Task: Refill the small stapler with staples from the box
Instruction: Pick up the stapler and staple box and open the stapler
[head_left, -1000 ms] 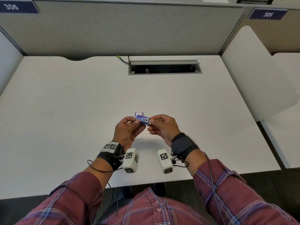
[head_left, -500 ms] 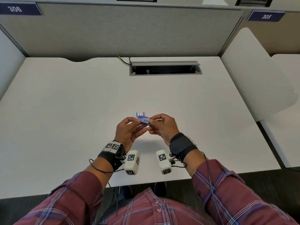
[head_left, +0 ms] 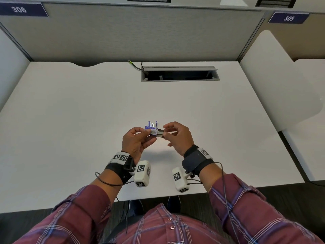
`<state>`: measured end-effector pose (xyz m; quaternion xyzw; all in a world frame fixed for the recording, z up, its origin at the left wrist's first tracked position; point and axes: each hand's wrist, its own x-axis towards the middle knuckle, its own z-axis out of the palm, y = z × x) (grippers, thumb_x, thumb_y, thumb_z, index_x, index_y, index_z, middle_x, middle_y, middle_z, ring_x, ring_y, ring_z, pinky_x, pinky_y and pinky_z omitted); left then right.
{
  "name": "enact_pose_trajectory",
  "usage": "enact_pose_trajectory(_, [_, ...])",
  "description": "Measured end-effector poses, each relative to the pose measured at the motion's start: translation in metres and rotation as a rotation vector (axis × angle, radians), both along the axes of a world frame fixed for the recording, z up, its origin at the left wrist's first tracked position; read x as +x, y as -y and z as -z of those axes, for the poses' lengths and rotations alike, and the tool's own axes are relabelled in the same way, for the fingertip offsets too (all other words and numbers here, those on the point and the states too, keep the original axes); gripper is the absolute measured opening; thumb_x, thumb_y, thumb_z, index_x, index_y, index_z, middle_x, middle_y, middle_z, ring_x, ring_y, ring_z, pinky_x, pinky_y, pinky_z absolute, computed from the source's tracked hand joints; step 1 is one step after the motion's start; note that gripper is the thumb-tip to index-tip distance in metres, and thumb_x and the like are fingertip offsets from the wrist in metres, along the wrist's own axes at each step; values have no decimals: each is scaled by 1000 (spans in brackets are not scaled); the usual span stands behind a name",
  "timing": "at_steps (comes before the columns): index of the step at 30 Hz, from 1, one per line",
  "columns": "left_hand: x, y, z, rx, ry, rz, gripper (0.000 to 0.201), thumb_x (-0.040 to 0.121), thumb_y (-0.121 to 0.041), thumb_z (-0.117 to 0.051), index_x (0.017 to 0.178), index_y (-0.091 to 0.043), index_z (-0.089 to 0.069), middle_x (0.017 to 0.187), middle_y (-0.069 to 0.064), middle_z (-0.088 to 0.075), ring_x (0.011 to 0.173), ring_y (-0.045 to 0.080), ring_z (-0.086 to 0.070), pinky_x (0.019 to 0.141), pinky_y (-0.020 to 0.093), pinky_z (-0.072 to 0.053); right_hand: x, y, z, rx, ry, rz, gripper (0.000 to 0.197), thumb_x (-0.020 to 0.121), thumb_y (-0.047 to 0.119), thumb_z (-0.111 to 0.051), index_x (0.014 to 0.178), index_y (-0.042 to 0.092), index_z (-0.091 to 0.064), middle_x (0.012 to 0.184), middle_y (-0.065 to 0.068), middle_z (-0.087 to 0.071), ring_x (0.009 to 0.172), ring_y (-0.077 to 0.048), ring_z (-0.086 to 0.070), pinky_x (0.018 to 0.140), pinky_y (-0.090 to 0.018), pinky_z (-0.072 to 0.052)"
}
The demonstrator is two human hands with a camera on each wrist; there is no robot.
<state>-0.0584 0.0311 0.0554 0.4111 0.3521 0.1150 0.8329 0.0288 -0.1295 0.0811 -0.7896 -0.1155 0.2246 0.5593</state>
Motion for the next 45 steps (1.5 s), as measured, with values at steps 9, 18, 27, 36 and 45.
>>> enact_pose_trajectory(9, [-3, 3, 0, 14, -14, 14, 16, 86, 0, -78, 89, -2, -62, 104, 36, -75, 92, 45, -76, 76, 38, -65, 7, -8, 3, -306, 392, -205, 10, 85, 32, -74, 91, 26, -78, 101, 8, -60, 80, 0, -54, 71, -18, -46])
enact_pose_trajectory(18, [-4, 1, 4, 25, -43, 23, 17, 86, -1, -79, 92, 0, -63, 102, 35, -76, 97, 49, -75, 74, 36, -65, 8, -16, -8, -491, 405, -290, 10, 87, 33, -70, 93, 30, -77, 107, 5, -66, 96, -18, -64, 82, -41, -56])
enact_pose_trajectory(27, [-6, 4, 7, 42, -70, 35, 15, 87, -1, -79, 92, 1, -64, 99, 31, -78, 83, 38, -78, 71, 36, -66, 4, -16, -16, -620, 386, -311, 12, 79, 37, -71, 77, 26, -71, 97, 7, -60, 87, -17, -61, 73, -36, -54])
enact_pose_trajectory(36, [-3, 3, 10, 64, -79, 19, 16, 86, -1, -80, 89, -2, -64, 98, 31, -78, 83, 37, -77, 77, 40, -66, 9, -9, -10, -430, 248, -182, 29, 72, 44, -79, 71, 16, -72, 78, 5, -66, 72, -16, -61, 64, -32, -50])
enact_pose_trajectory(45, [-3, -2, 14, -1, -88, -59, 17, 89, 2, -76, 97, -1, -61, 88, 27, -77, 74, 32, -78, 73, 38, -66, 23, 1, 6, -227, 196, -16, 6, 76, 17, -74, 73, 16, -68, 69, 7, -69, 64, -11, -62, 62, -27, -52])
